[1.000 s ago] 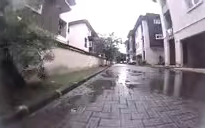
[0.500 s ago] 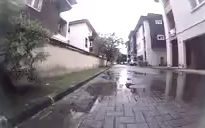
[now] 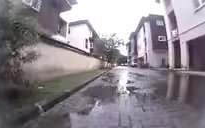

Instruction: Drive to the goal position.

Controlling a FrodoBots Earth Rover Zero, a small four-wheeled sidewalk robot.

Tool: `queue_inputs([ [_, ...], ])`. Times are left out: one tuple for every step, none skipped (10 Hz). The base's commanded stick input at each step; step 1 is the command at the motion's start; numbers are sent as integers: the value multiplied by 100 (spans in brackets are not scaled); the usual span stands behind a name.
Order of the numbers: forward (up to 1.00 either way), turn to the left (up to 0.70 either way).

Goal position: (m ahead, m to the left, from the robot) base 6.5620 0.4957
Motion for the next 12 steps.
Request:
queue_inputs([
  [70,-12],
  [70,-33],
  [70,-35],
  [70,-35],
  [70,-35],
  [70,-19],
  [70,0],
  [70,0],
  [70,0],
  [70,0],
  [70,0],
  [70,0],
])
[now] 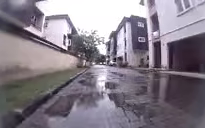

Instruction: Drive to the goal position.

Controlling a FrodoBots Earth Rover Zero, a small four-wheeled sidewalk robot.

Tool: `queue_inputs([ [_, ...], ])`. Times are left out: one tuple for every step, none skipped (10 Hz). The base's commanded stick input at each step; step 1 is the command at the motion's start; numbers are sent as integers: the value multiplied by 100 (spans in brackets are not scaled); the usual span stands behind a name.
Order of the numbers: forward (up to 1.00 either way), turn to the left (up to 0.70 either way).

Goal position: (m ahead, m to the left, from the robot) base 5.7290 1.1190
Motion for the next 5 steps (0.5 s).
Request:
queue_inputs([
  [70,0],
  [70,0],
  [70,0],
  [70,0],
  [70,0],
])
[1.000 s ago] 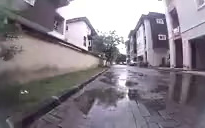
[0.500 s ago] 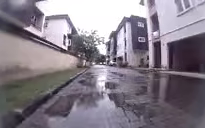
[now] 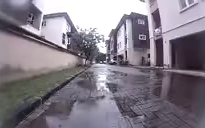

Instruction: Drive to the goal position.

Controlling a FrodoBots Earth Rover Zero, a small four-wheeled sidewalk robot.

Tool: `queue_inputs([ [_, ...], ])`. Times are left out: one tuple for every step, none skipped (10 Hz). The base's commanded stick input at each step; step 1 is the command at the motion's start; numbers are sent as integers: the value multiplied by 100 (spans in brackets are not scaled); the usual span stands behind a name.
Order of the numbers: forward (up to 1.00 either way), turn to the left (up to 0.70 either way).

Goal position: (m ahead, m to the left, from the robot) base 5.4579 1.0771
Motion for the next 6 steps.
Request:
queue_inputs([
  [70,0],
  [70,0],
  [70,0],
  [70,0],
  [70,0],
  [70,0],
])
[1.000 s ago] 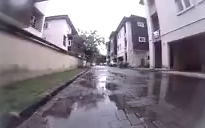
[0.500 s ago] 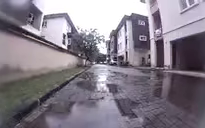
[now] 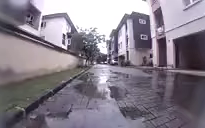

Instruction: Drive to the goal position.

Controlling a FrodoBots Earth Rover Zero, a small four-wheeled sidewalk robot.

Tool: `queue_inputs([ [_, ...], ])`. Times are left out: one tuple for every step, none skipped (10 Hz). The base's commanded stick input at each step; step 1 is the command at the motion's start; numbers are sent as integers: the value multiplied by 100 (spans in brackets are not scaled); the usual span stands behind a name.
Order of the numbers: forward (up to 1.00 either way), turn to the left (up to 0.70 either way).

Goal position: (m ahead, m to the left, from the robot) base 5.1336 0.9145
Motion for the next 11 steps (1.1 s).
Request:
queue_inputs([
  [70,0],
  [70,0],
  [70,0],
  [70,0],
  [70,0],
  [70,0],
  [70,0],
  [70,0],
  [70,0],
  [70,0],
  [70,0],
])
